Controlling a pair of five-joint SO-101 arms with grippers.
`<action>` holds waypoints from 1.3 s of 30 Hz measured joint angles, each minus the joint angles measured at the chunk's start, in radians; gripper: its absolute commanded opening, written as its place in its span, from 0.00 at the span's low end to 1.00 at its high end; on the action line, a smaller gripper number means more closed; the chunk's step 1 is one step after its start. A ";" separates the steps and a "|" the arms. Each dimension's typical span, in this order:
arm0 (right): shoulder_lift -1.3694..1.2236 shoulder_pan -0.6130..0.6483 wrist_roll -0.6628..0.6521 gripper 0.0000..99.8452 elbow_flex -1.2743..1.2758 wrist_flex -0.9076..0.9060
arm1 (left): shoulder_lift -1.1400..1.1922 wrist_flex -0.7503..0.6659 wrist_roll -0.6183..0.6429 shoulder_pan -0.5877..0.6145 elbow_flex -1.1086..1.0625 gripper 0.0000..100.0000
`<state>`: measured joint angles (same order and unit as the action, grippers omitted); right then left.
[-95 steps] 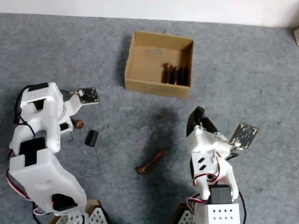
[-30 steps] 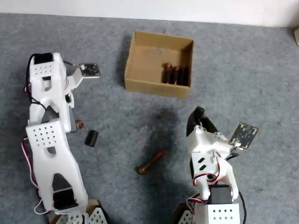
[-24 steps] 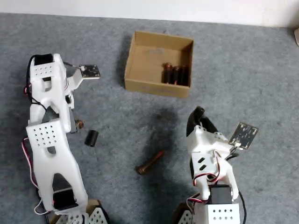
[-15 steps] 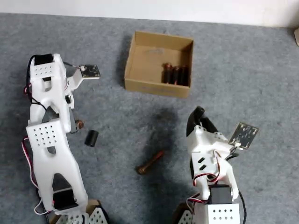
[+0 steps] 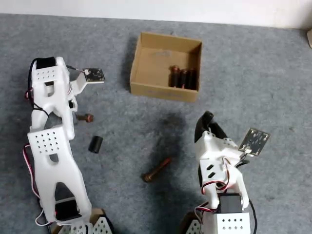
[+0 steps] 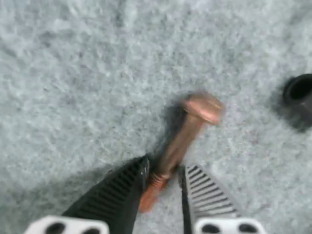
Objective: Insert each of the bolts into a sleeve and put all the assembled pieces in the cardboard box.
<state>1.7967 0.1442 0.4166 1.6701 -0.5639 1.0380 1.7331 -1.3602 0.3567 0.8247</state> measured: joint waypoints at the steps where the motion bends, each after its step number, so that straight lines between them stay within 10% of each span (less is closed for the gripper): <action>1: 0.000 0.000 0.000 0.00 0.000 0.000 | 0.000 0.000 0.000 0.000 0.000 0.09; 39: 0.000 0.000 0.000 0.00 0.000 0.000 | -0.296 0.009 0.000 -0.025 0.005 0.00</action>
<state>1.7967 0.1442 0.4166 1.6701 -0.5639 0.7419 1.7423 -1.3602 0.3322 0.8293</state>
